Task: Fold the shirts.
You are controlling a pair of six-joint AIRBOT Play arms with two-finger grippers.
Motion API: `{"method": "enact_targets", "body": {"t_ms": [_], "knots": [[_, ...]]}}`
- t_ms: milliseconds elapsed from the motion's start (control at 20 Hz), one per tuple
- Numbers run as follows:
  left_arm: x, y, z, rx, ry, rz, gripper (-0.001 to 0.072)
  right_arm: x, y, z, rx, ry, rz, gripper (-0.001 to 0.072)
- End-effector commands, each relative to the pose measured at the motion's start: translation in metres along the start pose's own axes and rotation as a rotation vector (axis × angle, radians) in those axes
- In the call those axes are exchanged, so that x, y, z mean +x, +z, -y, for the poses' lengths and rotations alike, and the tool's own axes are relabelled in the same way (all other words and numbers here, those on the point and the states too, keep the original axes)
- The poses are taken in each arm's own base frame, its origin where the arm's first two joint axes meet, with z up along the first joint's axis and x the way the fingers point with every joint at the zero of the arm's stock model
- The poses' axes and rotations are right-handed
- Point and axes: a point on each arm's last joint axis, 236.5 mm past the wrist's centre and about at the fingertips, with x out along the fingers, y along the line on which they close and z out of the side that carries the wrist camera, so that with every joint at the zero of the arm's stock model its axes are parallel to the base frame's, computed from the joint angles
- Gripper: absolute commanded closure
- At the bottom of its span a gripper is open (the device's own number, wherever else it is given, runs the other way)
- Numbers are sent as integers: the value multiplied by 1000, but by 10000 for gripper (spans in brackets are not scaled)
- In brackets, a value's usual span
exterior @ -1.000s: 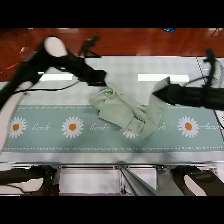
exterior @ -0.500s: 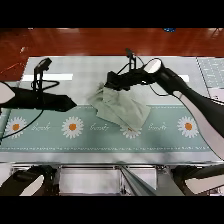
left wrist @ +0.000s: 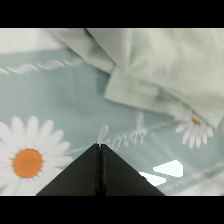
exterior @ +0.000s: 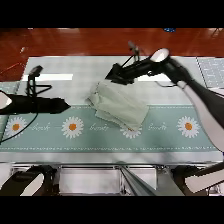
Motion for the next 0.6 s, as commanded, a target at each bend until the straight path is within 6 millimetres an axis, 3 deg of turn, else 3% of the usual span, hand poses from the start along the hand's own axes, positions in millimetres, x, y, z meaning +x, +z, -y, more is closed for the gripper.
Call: {"method": "enact_targets", "body": {"t_ms": [0,100,150,200,250,350,450,550], "knots": [[-46,37,-34,-77,71,128,682,-134,-19,58,-21,-377,28,306],[-66,46,-47,-113,98,200,682,-215,-45,101,18,-665,153,305],[-71,45,-48,-115,106,216,682,-239,-67,120,64,-753,217,305],[-72,43,-46,-108,105,218,682,-248,-89,135,121,-780,273,304],[-68,38,-44,-105,100,207,682,-244,-113,149,182,-770,319,304],[-52,22,-41,-106,81,157,682,-213,-155,174,302,-694,373,298],[-32,4,-34,-114,47,103,682,-167,-181,180,406,-546,383,296],[-14,-11,-26,-134,0,67,682,-131,-193,179,483,-423,380,295]]}}
